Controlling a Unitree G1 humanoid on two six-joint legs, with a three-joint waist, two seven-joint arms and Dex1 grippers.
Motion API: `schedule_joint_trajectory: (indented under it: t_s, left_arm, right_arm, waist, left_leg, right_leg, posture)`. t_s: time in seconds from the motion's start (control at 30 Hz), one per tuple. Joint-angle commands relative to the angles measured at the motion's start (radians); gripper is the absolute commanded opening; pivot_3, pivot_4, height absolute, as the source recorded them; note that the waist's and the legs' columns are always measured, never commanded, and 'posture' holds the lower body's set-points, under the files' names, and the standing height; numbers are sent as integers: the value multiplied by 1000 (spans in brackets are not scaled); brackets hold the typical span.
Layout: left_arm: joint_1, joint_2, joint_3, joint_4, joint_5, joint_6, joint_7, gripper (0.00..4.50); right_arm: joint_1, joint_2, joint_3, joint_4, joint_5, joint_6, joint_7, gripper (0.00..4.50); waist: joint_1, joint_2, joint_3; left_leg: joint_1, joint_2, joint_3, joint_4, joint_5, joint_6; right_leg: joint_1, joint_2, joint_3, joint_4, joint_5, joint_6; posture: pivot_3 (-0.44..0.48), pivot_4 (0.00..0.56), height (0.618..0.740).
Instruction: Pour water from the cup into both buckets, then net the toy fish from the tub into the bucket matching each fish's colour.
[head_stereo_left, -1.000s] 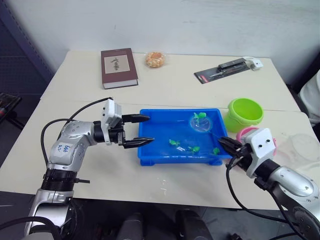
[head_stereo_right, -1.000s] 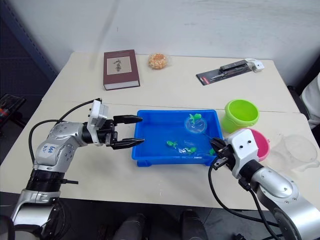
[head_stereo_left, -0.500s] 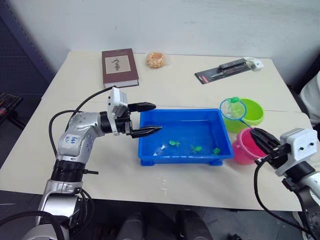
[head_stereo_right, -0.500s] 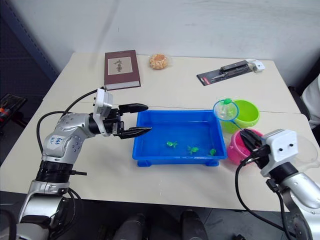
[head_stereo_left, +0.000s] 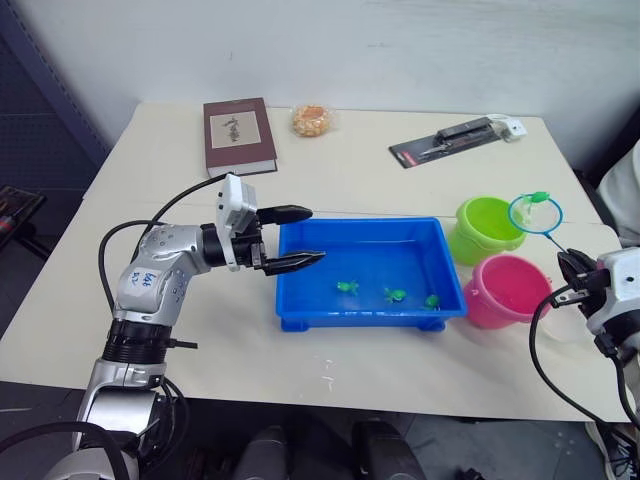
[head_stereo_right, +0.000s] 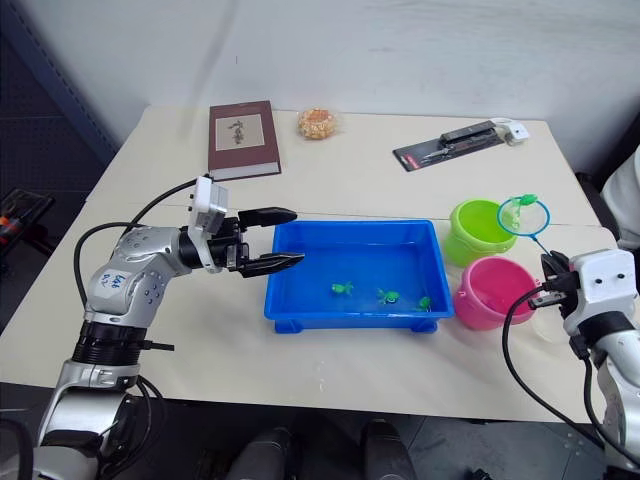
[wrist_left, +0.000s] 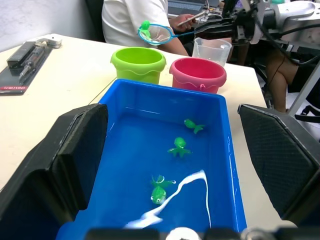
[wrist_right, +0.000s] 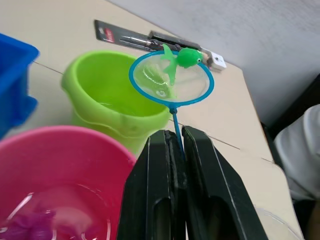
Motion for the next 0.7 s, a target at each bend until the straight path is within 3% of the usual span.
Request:
schedule_joint_trajectory:
  t_s: [0.03,0.7]
  left_arm:
    - [-10,4,5,-52,-11,6,5,4458]
    - [33,4,25,-119,-27,37,49,4458]
  right_arm:
    - [-38,-38,21,33,-72,-55,-10,0]
    - [-42,-248,181,139,-580,-296,-129,0]
  waist:
    - [0,0,0]
    - [-6,1,0]
  left_leg:
    - [0,0,0,0,0,0]
    - [0,0,3,0,0,0]
  right_leg:
    - [0,0,0,0,0,0]
    - [-1,0,0,2,0,0]
  posture:
    - [0,150,740]
    - [0,150,740]
